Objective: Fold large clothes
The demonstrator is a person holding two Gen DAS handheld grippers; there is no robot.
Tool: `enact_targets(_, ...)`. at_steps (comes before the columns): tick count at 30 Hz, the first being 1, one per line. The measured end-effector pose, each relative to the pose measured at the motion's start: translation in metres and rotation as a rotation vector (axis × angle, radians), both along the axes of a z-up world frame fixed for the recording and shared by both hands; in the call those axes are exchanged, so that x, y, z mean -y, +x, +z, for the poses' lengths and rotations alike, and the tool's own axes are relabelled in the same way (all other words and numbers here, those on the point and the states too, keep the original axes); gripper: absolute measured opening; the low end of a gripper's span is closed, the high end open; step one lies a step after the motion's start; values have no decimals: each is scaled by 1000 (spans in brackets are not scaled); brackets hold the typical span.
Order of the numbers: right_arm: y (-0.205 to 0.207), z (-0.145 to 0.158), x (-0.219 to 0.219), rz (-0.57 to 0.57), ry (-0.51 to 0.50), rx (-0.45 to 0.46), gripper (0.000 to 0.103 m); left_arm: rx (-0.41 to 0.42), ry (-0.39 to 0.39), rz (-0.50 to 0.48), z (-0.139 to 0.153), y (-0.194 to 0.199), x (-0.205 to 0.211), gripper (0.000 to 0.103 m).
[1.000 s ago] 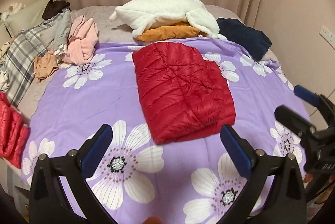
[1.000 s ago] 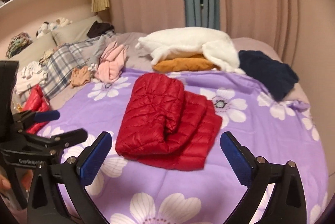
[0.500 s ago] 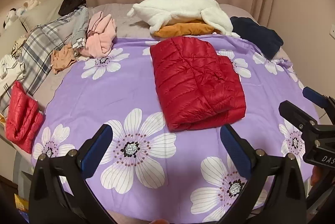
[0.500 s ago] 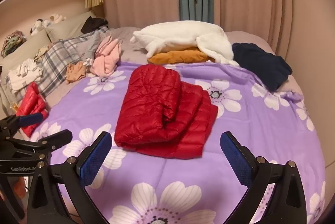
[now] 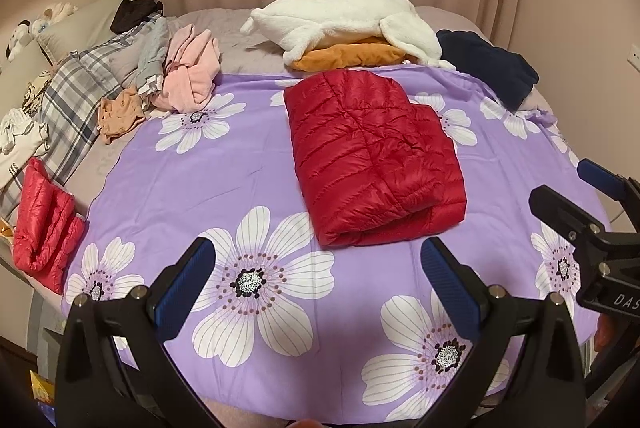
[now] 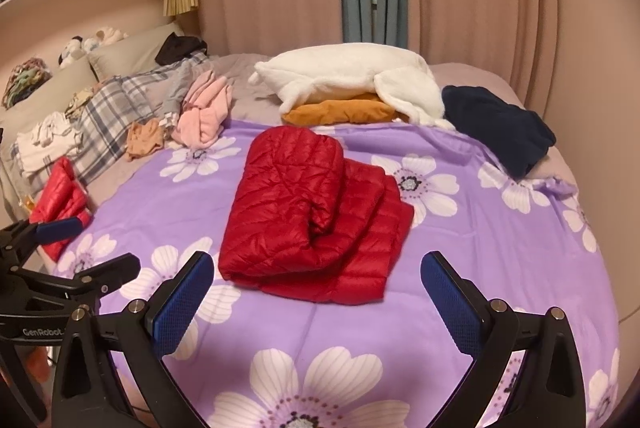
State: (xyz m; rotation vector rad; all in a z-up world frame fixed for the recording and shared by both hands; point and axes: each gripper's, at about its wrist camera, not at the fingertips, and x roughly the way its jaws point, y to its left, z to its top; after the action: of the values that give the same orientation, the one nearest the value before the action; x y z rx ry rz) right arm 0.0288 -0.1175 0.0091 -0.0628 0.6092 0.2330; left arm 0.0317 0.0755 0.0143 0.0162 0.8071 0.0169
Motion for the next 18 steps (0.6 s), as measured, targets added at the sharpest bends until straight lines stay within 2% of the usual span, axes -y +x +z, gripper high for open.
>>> enact_targets(18,-3,-1,3,0,11,-4,102,-2,9,6,0,-5,1,103)
